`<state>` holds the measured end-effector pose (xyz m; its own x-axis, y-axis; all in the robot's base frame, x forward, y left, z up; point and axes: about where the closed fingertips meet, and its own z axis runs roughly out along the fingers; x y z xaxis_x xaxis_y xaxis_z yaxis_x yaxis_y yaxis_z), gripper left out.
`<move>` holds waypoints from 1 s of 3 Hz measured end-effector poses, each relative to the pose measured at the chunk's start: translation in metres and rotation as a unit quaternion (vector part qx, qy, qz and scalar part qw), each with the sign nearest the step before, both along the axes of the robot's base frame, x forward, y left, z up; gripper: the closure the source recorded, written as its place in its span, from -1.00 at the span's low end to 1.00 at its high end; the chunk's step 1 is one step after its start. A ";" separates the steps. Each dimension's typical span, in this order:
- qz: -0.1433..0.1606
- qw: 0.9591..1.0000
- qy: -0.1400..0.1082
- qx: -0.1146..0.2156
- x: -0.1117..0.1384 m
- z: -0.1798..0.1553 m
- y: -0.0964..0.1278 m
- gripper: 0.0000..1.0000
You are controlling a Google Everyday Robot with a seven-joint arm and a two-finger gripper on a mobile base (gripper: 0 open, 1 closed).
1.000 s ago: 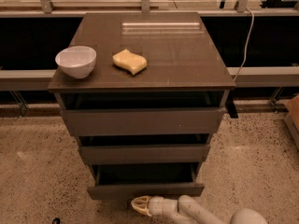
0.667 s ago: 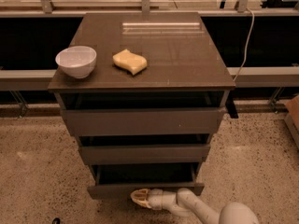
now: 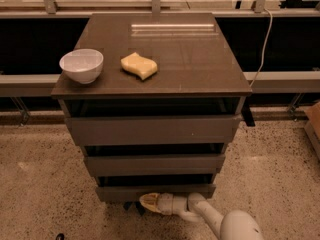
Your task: Close bottom drawer
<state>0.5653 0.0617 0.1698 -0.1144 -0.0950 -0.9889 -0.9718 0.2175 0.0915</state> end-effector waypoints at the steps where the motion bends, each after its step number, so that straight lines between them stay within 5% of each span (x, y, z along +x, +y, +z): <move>1: 0.001 1.000 -0.002 0.014 0.015 0.003 -0.002 1.00; 3: -0.004 1.000 0.010 0.009 0.019 -0.007 0.002 1.00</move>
Offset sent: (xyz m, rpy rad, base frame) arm 0.0221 -0.0107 0.0036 0.0394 -0.0075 -0.0019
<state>0.5843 0.0638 0.1625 -0.1343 -0.0762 -0.9880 -0.9682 0.2225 0.1144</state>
